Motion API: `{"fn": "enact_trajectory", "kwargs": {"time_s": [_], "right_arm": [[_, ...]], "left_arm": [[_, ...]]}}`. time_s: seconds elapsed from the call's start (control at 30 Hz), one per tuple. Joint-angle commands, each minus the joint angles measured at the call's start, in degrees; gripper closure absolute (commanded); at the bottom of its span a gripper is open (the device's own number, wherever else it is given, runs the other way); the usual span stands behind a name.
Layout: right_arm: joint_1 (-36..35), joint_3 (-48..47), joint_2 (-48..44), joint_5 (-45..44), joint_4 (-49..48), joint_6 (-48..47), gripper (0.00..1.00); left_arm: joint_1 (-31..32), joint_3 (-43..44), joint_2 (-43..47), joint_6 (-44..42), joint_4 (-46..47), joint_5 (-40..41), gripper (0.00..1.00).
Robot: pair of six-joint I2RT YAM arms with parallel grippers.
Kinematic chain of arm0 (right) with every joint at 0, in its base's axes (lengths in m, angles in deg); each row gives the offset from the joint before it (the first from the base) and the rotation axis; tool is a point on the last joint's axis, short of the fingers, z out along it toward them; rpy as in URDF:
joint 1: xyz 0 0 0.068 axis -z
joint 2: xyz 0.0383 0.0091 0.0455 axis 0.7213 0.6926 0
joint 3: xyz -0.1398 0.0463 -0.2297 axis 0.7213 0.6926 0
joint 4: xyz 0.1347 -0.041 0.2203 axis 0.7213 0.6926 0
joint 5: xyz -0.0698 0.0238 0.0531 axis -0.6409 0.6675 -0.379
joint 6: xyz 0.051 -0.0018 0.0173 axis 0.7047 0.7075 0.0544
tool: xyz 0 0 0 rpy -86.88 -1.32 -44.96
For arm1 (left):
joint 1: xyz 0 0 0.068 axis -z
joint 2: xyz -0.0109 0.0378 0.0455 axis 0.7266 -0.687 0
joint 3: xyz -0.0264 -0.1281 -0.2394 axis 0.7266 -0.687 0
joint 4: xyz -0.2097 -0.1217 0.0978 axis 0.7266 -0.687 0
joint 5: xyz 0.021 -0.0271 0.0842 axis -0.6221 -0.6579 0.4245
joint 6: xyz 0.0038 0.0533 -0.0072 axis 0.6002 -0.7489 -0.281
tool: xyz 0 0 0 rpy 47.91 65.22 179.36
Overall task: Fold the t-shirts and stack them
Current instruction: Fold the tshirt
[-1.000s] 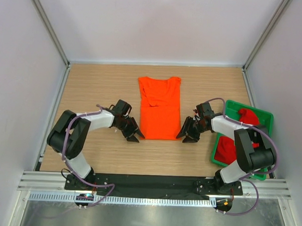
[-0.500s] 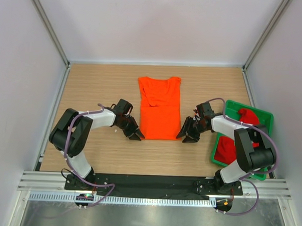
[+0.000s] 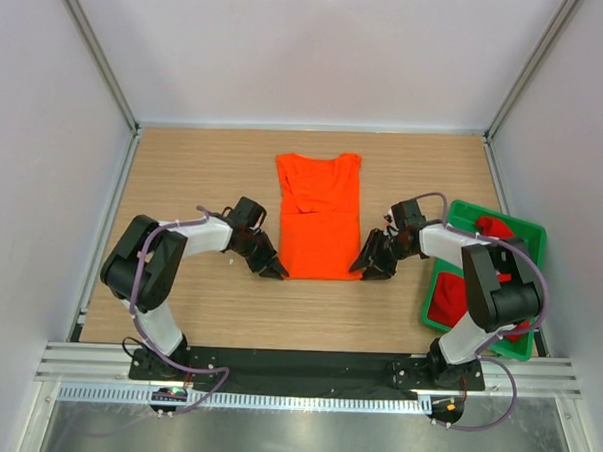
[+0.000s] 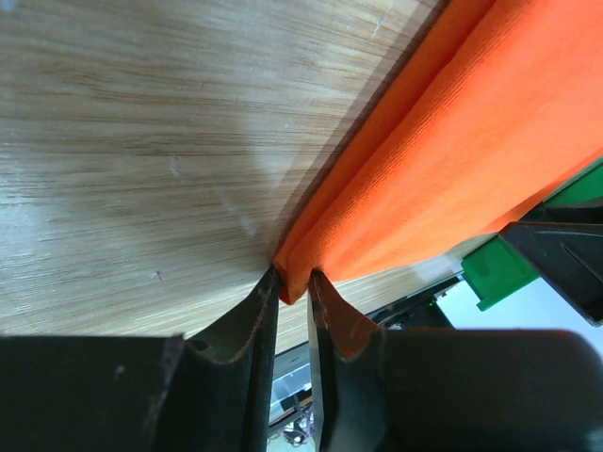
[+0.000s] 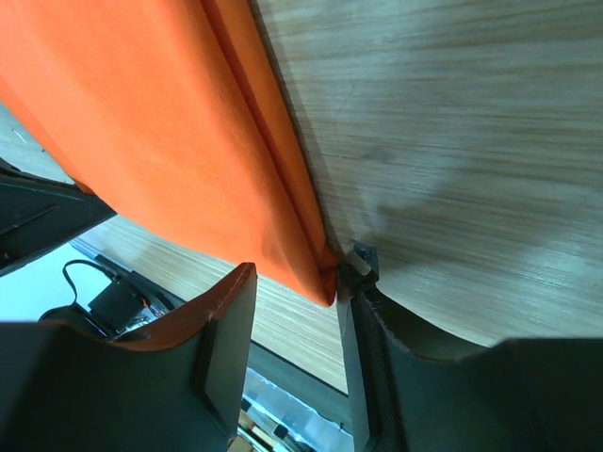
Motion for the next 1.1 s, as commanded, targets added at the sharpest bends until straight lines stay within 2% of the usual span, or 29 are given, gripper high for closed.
{"fn": "enact_trajectory", "kwargs": {"time_s": [0.0,0.13,0.17,0.2,0.23,0.27,0.33,0.5,0.67,0.9,1.07], "right_arm": [[0.24,2.38,3.58,-9.39,-2.46,-2.27,0.53],[0.16,2.91,2.97,-9.04,-2.29,-2.27,0.64],[0.15,3.0,2.8,-9.22,-2.11,-2.36,0.68],[0.15,3.26,2.71,-9.22,-2.02,-2.28,0.79],[0.15,3.53,2.79,-9.22,-2.02,-2.1,0.84],[0.07,3.79,2.79,-8.96,-1.94,-2.01,0.88],[0.07,4.58,2.36,-8.52,-1.5,-2.89,0.94],[-0.72,7.48,-0.63,-7.99,-0.09,-3.77,0.99],[-3.97,9.68,-6.16,-7.64,3.24,-3.77,0.99],[-8.01,13.28,-19.34,-7.37,10.1,-3.33,0.99],[-13.36,14.95,-27.25,-7.98,15.62,-1.23,0.99]], "left_arm": [[0.2,0.91,-1.33,-2.03,0.59,2.91,0.8],[0.2,0.83,-1.59,-2.73,0.23,2.73,0.87],[0.2,0.83,-1.77,-3.17,0.15,2.64,0.89],[0.2,0.83,-1.77,-3.43,0.15,2.47,0.9],[0.2,0.65,-1.77,-3.61,0.15,2.29,0.96],[0.2,0.56,-1.77,-3.79,-0.03,2.2,0.99],[0.2,-0.13,-1.42,-4.22,-0.12,1.85,1.0],[0.28,-2.59,3.31,-4.23,-1.0,2.99,1.0],[2.21,-6.29,9.12,-1.95,-1.34,3.34,1.0],[10.56,-12.17,19.66,5.15,-1.87,8.35,1.0],[19.43,-16.66,29.14,11.14,-4.24,13.44,1.0]]}}
